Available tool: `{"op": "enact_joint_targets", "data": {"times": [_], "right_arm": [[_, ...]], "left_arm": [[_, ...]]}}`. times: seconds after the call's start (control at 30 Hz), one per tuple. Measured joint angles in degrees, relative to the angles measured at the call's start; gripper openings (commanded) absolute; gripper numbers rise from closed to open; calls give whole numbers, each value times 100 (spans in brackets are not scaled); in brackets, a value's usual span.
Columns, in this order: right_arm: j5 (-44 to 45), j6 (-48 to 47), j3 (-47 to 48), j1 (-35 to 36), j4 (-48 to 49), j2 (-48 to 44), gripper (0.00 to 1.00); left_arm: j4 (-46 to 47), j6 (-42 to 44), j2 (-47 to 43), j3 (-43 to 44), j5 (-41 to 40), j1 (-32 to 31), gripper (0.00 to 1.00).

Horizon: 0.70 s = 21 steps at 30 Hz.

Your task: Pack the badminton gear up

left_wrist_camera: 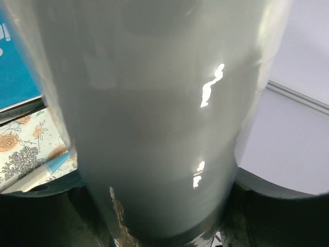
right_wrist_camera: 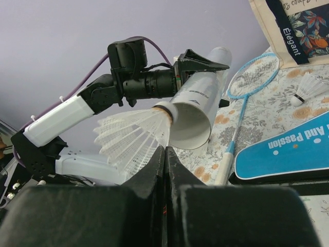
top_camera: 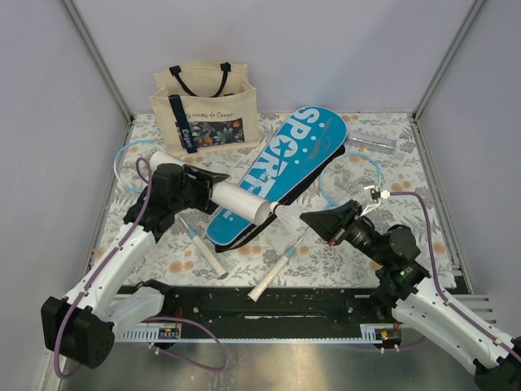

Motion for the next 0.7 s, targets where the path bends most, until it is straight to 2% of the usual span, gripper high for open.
{"op": "enact_joint_targets", "data": {"times": [0.17, 0.37, 0.7], "right_arm": [[-46, -61, -7, 7, -31, 260, 0], [-205, 48, -2, 17, 343, 1163, 0], [4, 111, 310, 256, 750, 1941, 0]], "left_arm": [[55, -107, 52, 0, 114, -2, 57], [68, -146, 39, 0, 168, -2, 57], [57, -177, -94, -2, 162, -2, 57]]}}
